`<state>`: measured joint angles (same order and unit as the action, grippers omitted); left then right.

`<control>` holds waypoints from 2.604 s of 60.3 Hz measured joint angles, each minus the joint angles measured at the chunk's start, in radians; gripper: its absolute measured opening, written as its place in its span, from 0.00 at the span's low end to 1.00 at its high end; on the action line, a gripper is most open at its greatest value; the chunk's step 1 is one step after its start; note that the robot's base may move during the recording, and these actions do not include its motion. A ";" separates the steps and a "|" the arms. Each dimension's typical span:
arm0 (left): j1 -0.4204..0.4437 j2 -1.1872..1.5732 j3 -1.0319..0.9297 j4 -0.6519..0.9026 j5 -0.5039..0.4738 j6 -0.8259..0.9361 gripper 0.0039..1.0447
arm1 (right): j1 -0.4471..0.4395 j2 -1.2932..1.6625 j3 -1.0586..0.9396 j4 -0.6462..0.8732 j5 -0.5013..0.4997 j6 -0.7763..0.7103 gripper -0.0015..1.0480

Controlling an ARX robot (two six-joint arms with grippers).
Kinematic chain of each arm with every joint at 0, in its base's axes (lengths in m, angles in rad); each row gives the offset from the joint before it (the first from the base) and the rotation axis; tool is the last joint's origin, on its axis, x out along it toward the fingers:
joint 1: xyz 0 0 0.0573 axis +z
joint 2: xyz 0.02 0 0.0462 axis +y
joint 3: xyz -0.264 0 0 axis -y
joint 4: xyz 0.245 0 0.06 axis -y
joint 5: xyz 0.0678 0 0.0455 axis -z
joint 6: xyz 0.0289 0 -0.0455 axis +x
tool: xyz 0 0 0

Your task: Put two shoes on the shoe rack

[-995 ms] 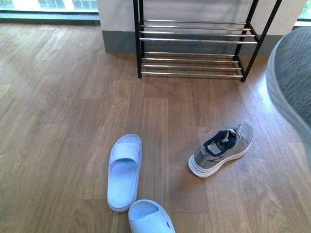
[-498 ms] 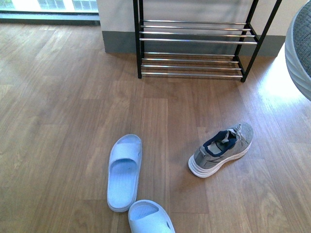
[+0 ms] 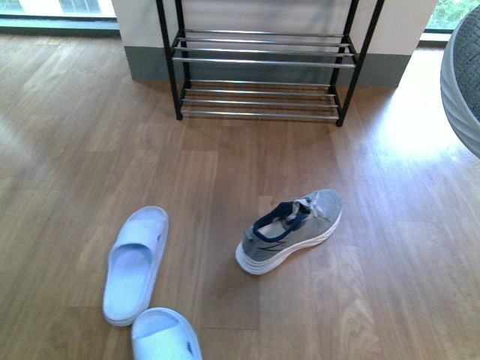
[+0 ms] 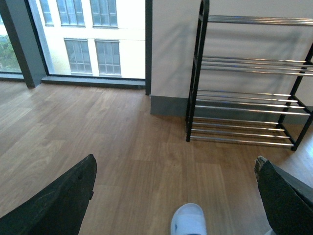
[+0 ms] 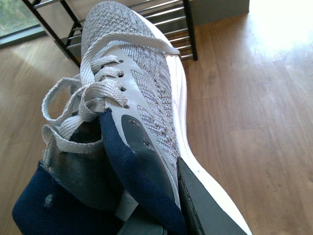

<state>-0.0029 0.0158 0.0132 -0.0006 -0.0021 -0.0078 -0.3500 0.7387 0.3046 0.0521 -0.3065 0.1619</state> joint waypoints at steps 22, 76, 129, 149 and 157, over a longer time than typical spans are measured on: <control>0.000 0.000 0.000 0.000 0.006 0.000 0.91 | -0.001 0.000 0.000 0.000 0.006 0.000 0.01; 0.000 0.000 0.000 0.000 0.003 0.000 0.91 | -0.005 0.000 -0.001 -0.001 -0.001 0.001 0.01; -0.166 1.259 0.271 0.283 -0.251 -0.055 0.91 | -0.005 0.001 -0.001 -0.001 -0.001 0.001 0.01; -0.281 1.841 0.622 0.285 -0.148 0.258 0.91 | -0.004 0.001 -0.001 -0.001 -0.001 0.001 0.01; -0.327 2.030 0.774 0.247 -0.130 0.374 0.91 | -0.004 0.001 -0.001 -0.001 -0.001 0.001 0.01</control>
<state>-0.3294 2.0457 0.7868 0.2466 -0.1326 0.3660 -0.3542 0.7395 0.3035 0.0513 -0.3073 0.1627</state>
